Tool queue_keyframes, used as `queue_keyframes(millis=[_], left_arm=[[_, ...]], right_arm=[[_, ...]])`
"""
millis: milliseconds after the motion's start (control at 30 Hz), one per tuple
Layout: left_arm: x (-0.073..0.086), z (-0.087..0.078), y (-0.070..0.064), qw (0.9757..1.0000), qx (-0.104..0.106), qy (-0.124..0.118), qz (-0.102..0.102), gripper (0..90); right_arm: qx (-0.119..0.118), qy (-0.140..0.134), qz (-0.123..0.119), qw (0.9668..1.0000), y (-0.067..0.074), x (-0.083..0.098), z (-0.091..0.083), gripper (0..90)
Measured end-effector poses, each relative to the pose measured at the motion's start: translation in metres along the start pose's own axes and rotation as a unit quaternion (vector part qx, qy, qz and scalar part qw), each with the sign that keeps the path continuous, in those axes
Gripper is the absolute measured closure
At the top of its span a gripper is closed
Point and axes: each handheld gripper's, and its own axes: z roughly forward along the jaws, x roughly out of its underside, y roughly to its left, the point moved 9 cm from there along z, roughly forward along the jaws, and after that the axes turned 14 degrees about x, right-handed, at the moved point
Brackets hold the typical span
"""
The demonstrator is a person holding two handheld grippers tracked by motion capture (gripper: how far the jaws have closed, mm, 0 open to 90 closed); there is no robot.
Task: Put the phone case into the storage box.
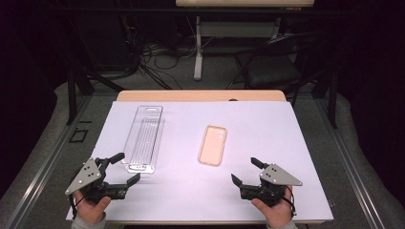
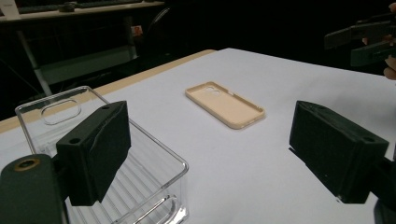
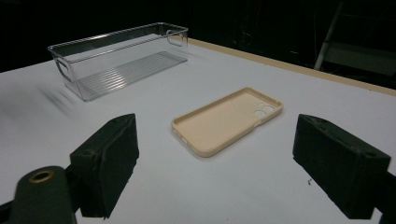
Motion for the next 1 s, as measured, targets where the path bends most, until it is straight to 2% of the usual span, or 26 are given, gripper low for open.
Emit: queue_keyframes(millis=[233, 400, 500, 700, 833, 1000], left_arm=[[0.002, 0.003, 0.001, 1.0, 0.005, 0.006, -0.004, 12.9], [0.003, 0.004, 0.002, 0.9999, 0.004, 0.008, -0.013, 12.9], [0.003, 0.007, 0.003, 0.9994, 0.012, 0.008, -0.033, 13.0], [0.007, 0.011, 0.006, 0.9984, 0.006, 0.025, -0.051, 13.2], [0.018, 0.014, 0.01, 0.9957, 0.007, 0.059, -0.071, 12.9], [0.03, 0.017, 0.011, 0.9915, 0.008, 0.093, -0.091, 11.1]], right_arm=[[0.001, 0.005, 0.006, 1.0, -0.002, 0.002, 0.001, 13.9], [-0.003, 0.024, 0.016, 0.9996, -0.006, 0.008, 0.005, 12.4], [-0.001, 0.033, 0.017, 0.9993, -0.008, 0.01, 0.006, 10.8], [0.003, 0.046, 0.028, 0.9986, -0.012, 0.009, 0.011, 9.8], [-0.008, 0.066, 0.021, 0.9976, -0.009, 0.014, 0.018, 7.1], [-0.019, 0.102, 0.014, 0.9945, -0.002, 0.023, 0.028, 5.6]])
